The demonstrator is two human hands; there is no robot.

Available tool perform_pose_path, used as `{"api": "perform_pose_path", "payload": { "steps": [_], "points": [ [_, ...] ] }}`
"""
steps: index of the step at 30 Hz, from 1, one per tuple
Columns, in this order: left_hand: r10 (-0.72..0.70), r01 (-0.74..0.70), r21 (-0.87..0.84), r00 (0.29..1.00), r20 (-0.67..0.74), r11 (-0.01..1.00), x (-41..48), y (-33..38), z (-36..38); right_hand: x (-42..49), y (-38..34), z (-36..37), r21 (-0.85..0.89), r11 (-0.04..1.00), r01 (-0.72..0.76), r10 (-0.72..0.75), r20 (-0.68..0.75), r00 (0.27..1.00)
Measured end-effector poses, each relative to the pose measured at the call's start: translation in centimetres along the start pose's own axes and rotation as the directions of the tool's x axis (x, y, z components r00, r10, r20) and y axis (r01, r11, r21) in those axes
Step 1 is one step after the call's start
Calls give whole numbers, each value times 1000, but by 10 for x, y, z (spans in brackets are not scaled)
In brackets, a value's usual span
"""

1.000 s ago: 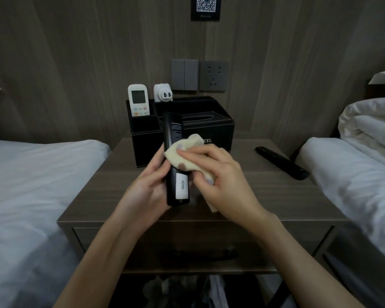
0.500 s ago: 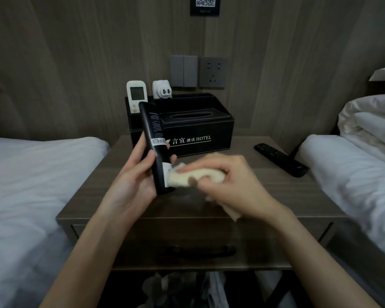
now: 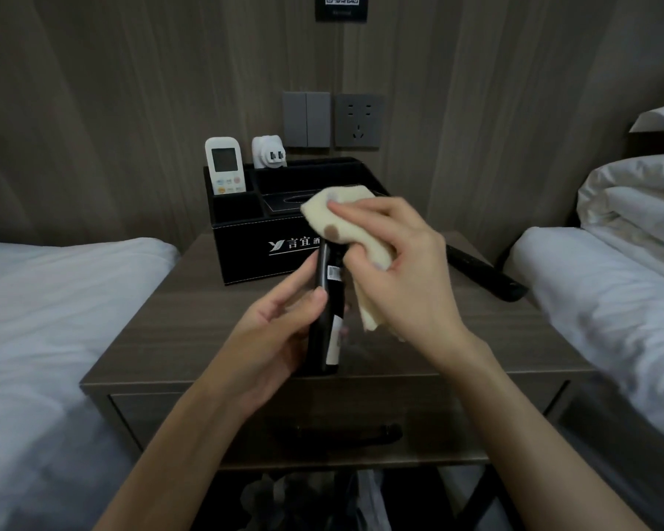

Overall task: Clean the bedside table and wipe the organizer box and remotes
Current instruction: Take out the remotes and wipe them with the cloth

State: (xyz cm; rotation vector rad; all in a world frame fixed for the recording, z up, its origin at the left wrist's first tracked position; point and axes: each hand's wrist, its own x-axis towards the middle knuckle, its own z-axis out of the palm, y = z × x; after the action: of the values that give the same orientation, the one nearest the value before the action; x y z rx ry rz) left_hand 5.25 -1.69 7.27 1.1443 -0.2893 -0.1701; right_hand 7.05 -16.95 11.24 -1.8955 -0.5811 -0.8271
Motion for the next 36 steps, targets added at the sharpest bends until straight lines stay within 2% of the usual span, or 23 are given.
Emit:
{"api": "perform_pose_path", "payload": {
  "steps": [6, 9, 13, 18, 20, 22, 24, 26, 28, 30, 34, 36],
  "points": [
    [81, -83, -22, 995, -66, 996, 0, 14, -10, -17, -5, 12, 215, 967, -135, 89, 209, 974],
    [127, -145, -131, 983, -131, 981, 1, 18, -14, -23, -8, 15, 291, 928, -231, 148, 282, 948],
    [150, -191, -230, 971, -185, 954, 3, 20, -20, -29, -10, 16, 254, 926, -279, 160, 405, 900],
    [176, -243, -263, 951, -254, 934, 3, 27, -33, -28, -3, 8, 149, 973, -175, 59, 572, 818],
    [186, -253, -240, 944, -271, 937, 4, 28, -34, -22, 0, 0, 129, 969, -210, 107, 545, 831],
    [184, -251, -223, 941, -284, 942, 4, 28, -34, -14, 7, -8, 103, 979, -176, 125, 383, 915],
    [172, -242, -237, 944, -281, 941, 3, 28, -33, -9, 16, -14, -39, 994, -102, 109, 255, 961],
    [163, -232, -250, 949, -269, 940, 4, 27, -32, -10, 24, -14, -185, 981, -58, 111, 291, 950],
    [164, -226, -221, 949, -268, 949, 4, 27, -29, -13, 28, -11, -237, 969, -75, 172, 420, 891],
    [172, -227, -179, 946, -276, 957, 5, 25, -26, -15, 26, -8, -228, 968, -109, 211, 492, 845],
    [177, -219, -158, 953, -244, 963, 3, 24, -18, -14, 6, -6, -49, 992, -115, 125, 377, 918],
    [181, -216, -147, 958, -224, 965, 2, 24, -12, -16, -3, -3, 18, 995, -93, 80, 372, 925]
  ]
}}
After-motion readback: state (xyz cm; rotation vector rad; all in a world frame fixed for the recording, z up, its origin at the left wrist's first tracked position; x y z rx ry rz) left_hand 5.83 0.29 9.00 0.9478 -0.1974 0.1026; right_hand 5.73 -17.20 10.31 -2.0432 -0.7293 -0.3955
